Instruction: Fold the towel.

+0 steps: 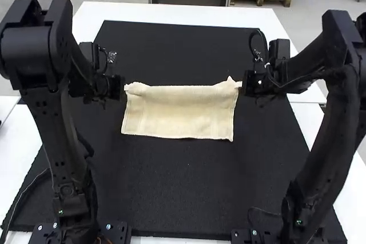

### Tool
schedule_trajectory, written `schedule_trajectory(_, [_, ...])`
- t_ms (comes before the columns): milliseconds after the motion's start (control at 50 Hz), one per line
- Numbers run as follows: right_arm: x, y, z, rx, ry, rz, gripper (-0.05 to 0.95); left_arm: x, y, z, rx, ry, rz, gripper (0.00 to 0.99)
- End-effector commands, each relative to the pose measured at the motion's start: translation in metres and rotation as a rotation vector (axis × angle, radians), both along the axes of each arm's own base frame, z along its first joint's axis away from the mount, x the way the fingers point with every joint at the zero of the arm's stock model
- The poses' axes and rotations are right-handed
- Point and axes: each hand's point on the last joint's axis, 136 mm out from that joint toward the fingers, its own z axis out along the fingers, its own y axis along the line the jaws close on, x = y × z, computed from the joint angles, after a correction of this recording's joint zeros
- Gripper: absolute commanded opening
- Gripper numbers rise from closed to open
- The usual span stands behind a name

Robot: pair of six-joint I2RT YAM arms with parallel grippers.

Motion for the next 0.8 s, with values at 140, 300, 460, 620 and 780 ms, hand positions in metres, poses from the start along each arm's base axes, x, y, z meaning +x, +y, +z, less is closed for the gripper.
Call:
schedule_trajectory(140, [-0.013,-0.004,0.019,0.02,-0.021,0.01,-0.02,-0.009,0.004,0.024,0.03,-0.048,-0.008,0.028])
schedule_trajectory(300, [-0.027,-0.003,0.017,0.029,0.005,0.017,-0.02,-0.022,0.0,0.033,0.03,-0.057,-0.019,0.028])
schedule_trajectory(460, [-0.043,0.0,0.015,0.04,0.025,0.031,-0.02,-0.035,-0.003,0.033,0.031,-0.057,-0.017,0.028])
schedule_trajectory(620, [-0.057,0.001,0.002,0.046,0.061,0.034,-0.02,-0.047,-0.005,0.027,0.038,-0.045,-0.017,0.028])
schedule_trajectory(780, [-0.068,0.001,-0.011,0.047,0.087,0.033,-0.02,-0.059,-0.004,0.01,0.07,-0.014,-0.011,0.028])
